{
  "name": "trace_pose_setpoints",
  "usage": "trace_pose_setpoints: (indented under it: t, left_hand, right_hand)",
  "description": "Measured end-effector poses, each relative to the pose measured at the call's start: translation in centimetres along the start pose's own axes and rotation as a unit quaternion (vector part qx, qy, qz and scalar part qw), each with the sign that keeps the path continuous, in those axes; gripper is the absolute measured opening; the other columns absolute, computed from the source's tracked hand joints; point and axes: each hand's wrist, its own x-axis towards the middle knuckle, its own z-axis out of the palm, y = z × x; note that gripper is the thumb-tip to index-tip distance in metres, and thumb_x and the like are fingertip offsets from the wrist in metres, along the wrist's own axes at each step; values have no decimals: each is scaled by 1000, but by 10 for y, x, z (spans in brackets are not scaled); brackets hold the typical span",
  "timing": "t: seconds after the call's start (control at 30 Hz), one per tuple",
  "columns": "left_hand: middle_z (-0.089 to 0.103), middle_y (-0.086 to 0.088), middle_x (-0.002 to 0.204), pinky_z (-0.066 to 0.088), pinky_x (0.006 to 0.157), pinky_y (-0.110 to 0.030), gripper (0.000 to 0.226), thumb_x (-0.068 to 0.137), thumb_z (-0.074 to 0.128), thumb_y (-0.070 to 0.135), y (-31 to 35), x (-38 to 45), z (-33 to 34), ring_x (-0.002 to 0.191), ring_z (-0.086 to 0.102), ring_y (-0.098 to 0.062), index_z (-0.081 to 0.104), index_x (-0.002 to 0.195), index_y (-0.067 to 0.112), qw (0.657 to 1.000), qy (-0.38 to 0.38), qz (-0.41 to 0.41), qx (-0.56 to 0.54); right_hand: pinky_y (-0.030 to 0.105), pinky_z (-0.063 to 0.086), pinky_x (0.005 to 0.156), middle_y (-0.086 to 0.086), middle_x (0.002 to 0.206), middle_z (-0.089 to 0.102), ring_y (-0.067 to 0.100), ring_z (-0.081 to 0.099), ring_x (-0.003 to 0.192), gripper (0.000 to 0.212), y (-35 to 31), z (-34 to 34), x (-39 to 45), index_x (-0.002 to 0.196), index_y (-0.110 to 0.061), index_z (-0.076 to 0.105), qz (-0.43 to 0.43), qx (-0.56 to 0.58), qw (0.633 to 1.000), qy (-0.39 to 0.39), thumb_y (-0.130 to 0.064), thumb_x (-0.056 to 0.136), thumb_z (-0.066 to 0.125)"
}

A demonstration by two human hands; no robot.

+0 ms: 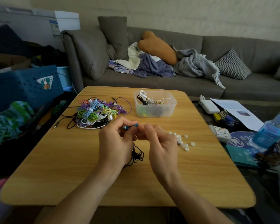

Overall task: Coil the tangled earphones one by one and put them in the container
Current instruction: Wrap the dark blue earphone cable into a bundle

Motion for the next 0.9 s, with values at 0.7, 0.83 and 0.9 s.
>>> trace_pose_setpoints:
  t: [0.7,0.83,0.9]
  left_hand:
    - [66,8,79,53,64,-29,15,77,62,-7,-5,-1,3,75,63,-7,66,80,7,984,-68,138,92]
    - [70,6,81,54,67,-27,11,78,63,-3,-5,0,3,77,65,-4,68,79,7,984,-70,141,87]
    - [72,8,81,57,69,-32,17,79,64,-6,-6,0,4,75,68,-7,70,79,10,990,-75,103,59]
  right_hand:
    - [29,58,62,10,75,68,17,67,66,18,-8,-37,25,87,1,72,354,227,895,-147,-11,74,70]
    - [27,59,61,12,72,69,17,68,63,11,-8,-38,25,85,3,72,347,243,896,-135,0,86,61]
    - [26,59,60,14,74,69,16,68,62,15,-8,-39,25,86,4,72,342,238,899,-136,3,90,57]
